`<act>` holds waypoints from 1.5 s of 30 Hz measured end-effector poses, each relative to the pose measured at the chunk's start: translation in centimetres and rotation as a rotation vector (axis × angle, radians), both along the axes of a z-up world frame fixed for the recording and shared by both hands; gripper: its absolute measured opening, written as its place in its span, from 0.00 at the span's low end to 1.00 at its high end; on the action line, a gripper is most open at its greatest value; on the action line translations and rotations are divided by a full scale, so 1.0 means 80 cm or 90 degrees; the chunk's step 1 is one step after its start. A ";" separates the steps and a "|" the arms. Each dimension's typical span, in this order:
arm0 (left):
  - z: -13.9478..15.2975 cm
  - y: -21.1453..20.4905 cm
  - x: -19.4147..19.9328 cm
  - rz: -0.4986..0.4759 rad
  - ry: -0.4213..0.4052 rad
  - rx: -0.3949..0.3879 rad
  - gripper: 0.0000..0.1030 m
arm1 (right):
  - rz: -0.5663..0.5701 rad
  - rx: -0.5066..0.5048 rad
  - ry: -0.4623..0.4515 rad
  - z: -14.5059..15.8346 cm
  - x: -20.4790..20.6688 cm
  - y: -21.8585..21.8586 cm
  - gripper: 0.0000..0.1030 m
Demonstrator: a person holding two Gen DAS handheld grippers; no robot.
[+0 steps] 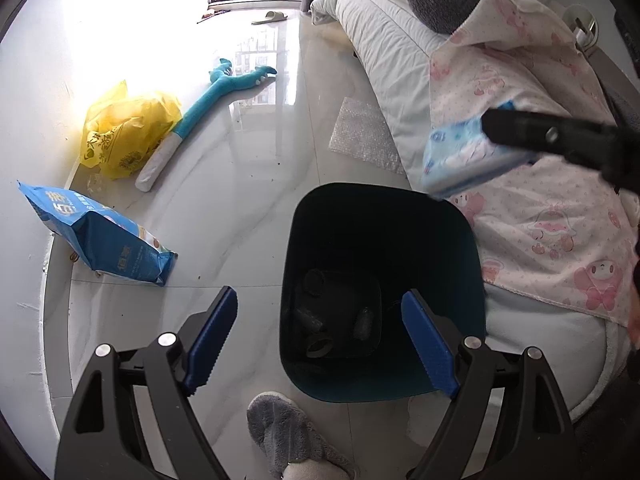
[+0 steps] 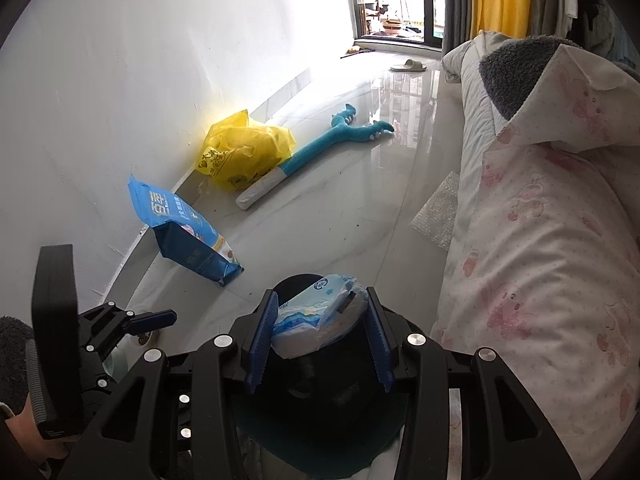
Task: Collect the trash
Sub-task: 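Open the left tool over the bin while the right tool lowers and releases the wipes packet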
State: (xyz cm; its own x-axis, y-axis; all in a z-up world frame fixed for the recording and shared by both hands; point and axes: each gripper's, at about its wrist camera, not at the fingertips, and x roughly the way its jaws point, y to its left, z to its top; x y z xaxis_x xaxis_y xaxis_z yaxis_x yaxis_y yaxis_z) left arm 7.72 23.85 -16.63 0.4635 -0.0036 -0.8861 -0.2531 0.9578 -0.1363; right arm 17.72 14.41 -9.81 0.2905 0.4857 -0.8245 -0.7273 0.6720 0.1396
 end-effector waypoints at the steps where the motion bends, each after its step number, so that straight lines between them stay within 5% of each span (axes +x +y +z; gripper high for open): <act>1: 0.001 0.003 -0.001 0.001 -0.003 0.001 0.84 | 0.002 -0.007 0.002 -0.004 -0.001 0.004 0.43; 22: 0.053 0.050 -0.040 0.063 -0.110 0.014 0.84 | -0.001 -0.123 0.068 -0.091 -0.007 0.051 0.43; 38: 0.126 0.016 -0.057 -0.003 -0.243 0.095 0.84 | -0.004 -0.206 0.099 -0.133 -0.014 0.055 0.44; 43: 0.144 0.012 -0.058 0.000 -0.271 0.075 0.84 | 0.004 -0.221 0.100 -0.140 -0.020 0.056 0.46; 45: 0.154 0.012 -0.061 0.003 -0.287 0.065 0.84 | 0.006 -0.228 0.098 -0.142 -0.021 0.054 0.56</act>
State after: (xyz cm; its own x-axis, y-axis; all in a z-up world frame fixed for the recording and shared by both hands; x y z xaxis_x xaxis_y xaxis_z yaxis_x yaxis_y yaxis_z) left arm 2.85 24.83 -4.33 0.8024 0.0757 -0.5919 -0.1944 0.9710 -0.1394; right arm 16.01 18.76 -21.14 0.1466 0.1615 -0.9759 -0.7224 0.6914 0.0059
